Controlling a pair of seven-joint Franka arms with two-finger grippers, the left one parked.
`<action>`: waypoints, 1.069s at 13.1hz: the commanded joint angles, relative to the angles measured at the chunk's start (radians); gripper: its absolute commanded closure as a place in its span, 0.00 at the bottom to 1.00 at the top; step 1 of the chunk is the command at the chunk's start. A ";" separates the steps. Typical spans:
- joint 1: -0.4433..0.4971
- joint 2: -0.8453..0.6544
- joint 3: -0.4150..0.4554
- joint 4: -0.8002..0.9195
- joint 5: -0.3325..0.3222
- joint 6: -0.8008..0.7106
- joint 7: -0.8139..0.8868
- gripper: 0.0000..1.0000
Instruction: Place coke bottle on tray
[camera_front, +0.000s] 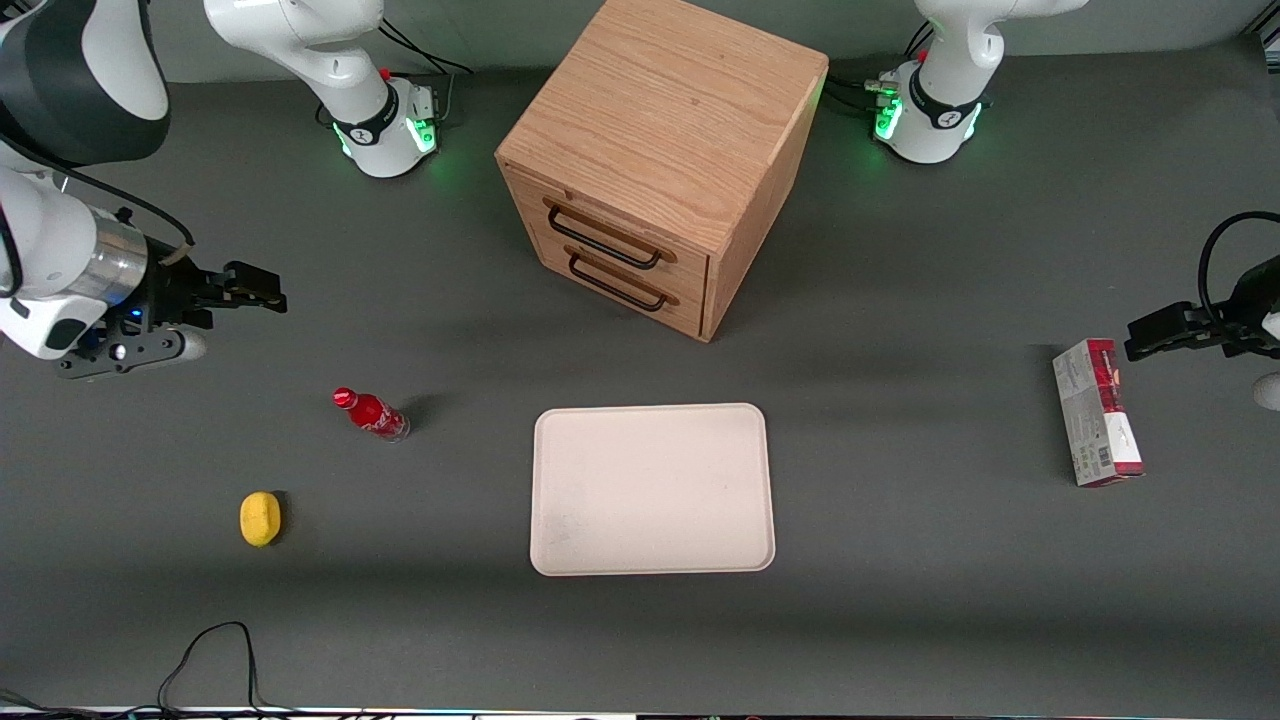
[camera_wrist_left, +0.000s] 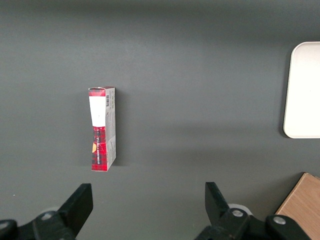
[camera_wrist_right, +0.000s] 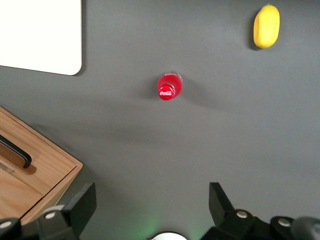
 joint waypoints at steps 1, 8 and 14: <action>-0.014 -0.017 0.000 0.013 -0.010 -0.032 0.012 0.00; -0.010 -0.017 -0.005 0.022 -0.013 -0.049 0.011 0.00; -0.010 -0.020 -0.002 0.014 -0.041 -0.077 0.008 0.00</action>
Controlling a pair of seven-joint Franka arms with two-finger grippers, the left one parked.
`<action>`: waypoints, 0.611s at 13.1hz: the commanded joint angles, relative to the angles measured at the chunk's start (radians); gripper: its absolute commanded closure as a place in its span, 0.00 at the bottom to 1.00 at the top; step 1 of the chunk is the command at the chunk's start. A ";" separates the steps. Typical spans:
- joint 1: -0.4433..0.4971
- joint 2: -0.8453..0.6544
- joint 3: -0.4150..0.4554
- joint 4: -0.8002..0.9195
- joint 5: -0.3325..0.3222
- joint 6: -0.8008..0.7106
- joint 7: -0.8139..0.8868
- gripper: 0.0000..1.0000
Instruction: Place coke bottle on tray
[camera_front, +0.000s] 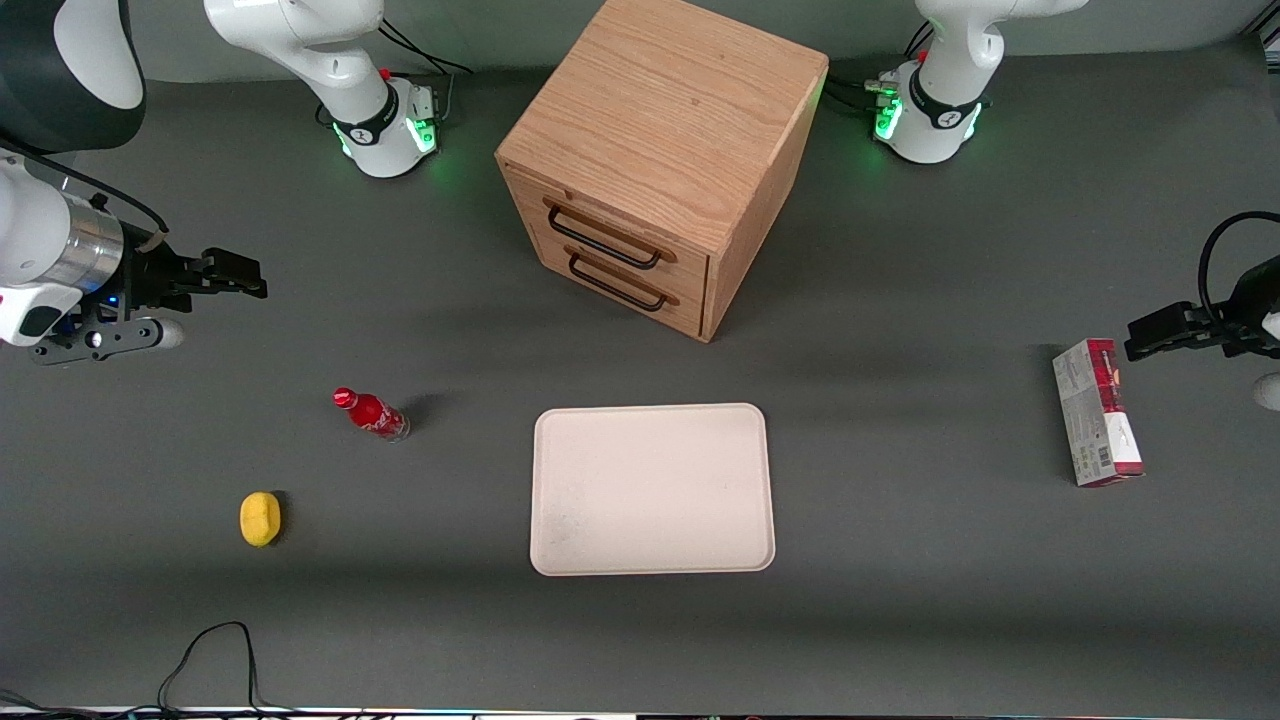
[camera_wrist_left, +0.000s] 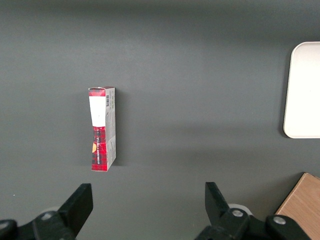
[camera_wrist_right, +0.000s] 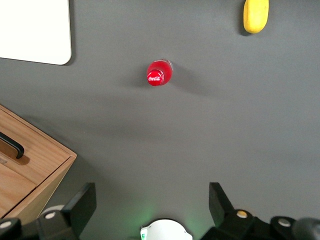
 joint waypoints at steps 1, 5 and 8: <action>0.003 -0.012 0.001 0.004 -0.017 -0.025 -0.001 0.00; 0.008 -0.071 0.003 -0.036 -0.017 -0.039 0.005 0.00; 0.011 -0.144 0.008 -0.114 -0.017 -0.028 0.008 0.00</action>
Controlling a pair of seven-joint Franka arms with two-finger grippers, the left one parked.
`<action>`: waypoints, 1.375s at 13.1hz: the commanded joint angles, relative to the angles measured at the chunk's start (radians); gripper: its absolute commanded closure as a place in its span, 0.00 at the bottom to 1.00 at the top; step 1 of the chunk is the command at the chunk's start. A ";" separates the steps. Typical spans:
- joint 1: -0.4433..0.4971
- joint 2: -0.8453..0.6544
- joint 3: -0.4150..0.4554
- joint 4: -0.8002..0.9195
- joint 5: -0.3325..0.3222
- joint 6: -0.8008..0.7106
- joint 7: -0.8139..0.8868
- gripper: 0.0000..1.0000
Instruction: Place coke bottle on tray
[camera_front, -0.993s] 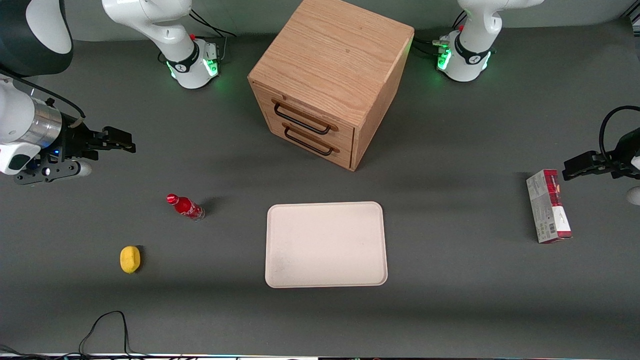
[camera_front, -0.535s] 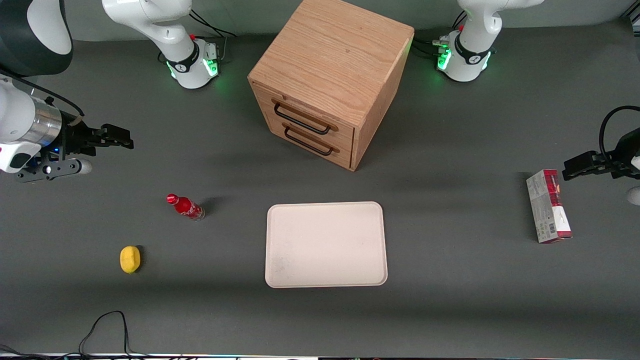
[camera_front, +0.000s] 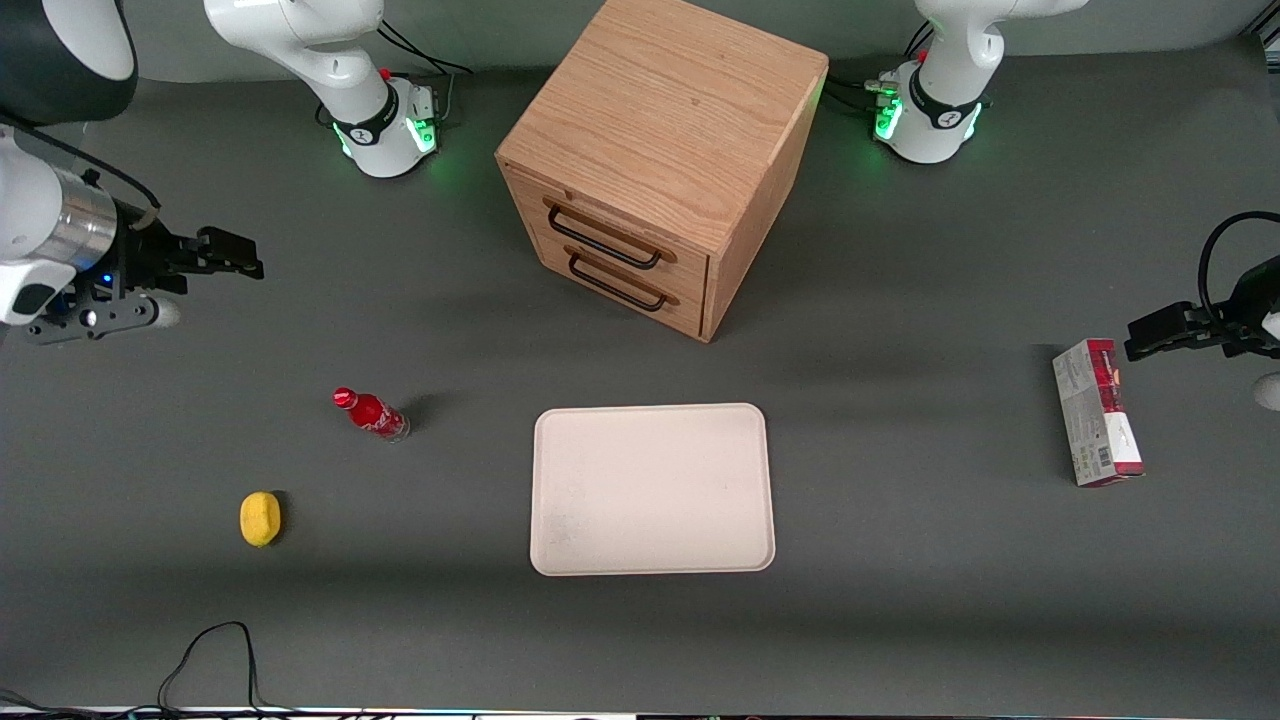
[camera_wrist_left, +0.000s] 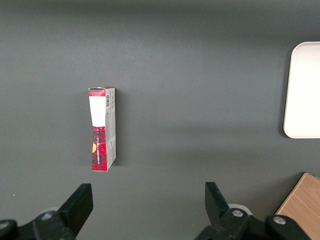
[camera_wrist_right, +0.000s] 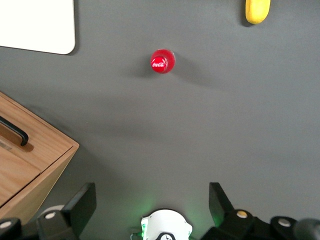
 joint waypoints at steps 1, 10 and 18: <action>0.006 -0.078 0.003 -0.088 -0.016 0.011 0.008 0.00; 0.002 0.100 -0.001 -0.016 -0.009 0.171 0.008 0.00; 0.015 0.356 0.003 -0.054 0.008 0.431 0.011 0.00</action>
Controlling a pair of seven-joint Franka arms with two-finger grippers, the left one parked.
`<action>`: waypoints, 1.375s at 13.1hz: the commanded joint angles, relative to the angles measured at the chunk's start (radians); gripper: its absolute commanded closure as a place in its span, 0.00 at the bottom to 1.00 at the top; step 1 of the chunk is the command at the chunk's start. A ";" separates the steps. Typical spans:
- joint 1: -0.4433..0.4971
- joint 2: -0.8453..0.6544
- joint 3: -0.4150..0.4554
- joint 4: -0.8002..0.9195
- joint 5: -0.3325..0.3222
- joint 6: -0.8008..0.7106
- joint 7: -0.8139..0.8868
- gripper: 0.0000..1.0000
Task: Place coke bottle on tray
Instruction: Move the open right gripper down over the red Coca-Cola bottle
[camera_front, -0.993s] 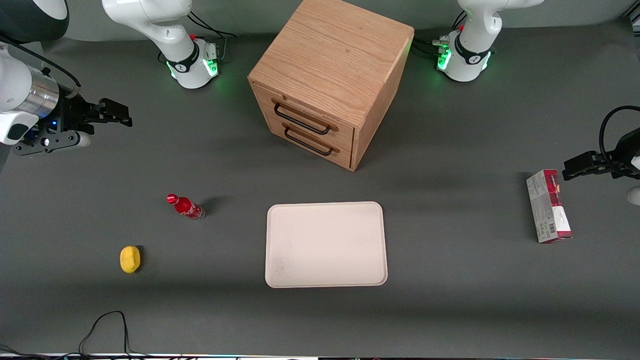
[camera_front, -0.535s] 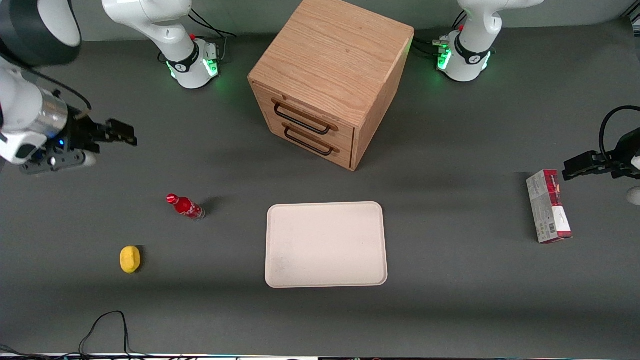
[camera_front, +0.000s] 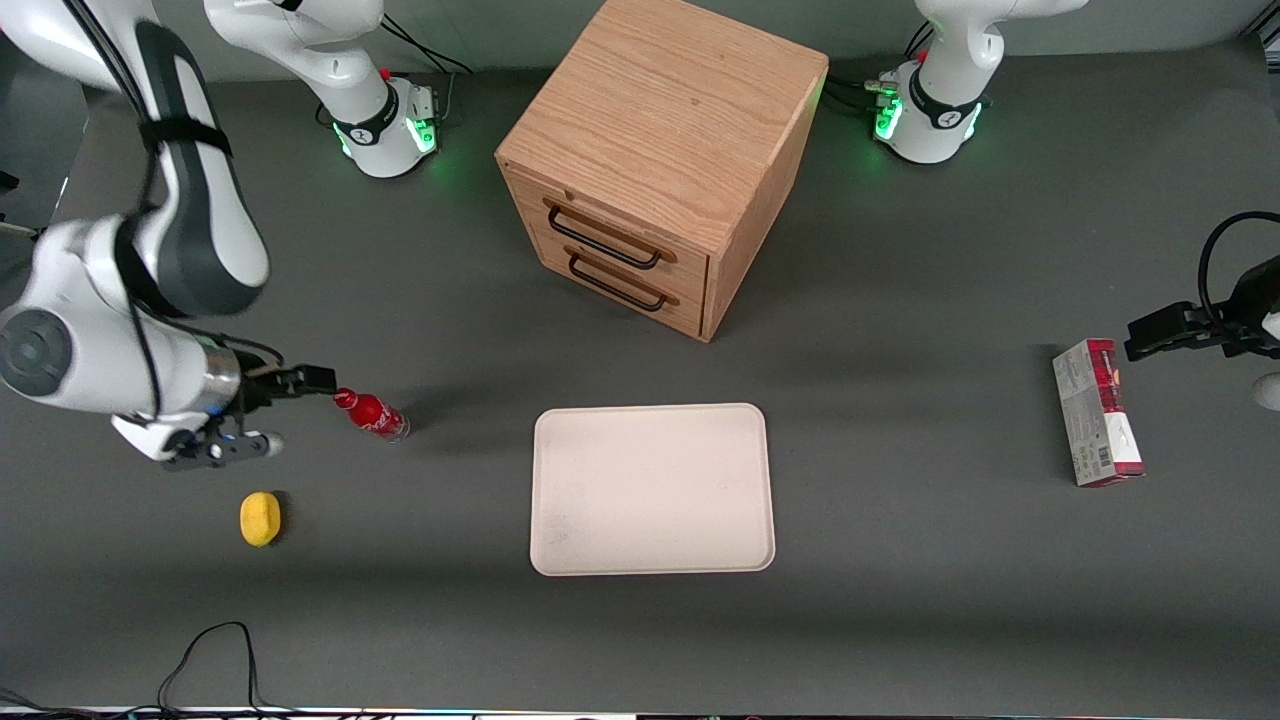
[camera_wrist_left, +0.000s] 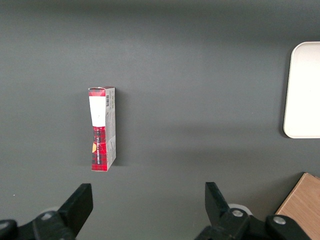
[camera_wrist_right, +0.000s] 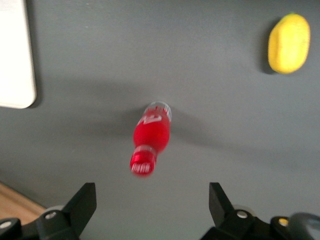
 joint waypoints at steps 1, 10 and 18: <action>0.023 0.005 -0.003 -0.043 0.006 0.058 0.011 0.00; 0.035 -0.066 -0.003 -0.218 0.008 0.181 0.017 0.00; 0.040 -0.092 -0.003 -0.295 0.006 0.264 0.040 0.03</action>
